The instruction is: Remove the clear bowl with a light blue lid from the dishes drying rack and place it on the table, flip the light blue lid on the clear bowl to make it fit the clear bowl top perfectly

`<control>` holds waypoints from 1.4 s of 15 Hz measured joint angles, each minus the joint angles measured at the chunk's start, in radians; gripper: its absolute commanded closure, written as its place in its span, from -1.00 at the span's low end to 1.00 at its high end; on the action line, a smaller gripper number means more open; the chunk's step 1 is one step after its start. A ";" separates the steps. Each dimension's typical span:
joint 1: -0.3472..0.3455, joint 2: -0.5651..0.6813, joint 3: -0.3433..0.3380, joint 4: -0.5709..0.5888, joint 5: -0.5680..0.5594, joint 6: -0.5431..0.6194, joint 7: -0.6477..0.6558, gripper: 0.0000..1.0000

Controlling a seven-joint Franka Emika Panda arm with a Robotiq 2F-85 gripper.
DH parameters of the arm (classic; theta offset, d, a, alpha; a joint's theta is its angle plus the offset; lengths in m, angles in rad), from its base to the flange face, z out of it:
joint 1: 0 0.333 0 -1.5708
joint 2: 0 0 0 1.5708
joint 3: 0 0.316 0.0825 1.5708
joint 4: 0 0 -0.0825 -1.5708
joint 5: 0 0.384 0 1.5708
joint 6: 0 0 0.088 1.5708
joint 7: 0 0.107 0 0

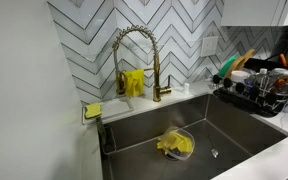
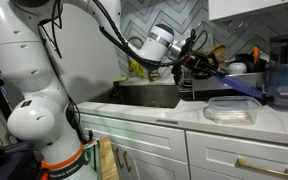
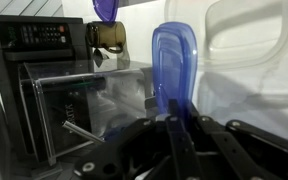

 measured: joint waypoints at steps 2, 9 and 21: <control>-0.003 -0.016 -0.006 -0.011 -0.001 0.004 -0.019 0.95; -0.015 -0.053 -0.019 -0.061 -0.003 0.074 -0.050 0.95; -0.037 -0.083 -0.041 -0.100 -0.031 0.112 -0.083 0.95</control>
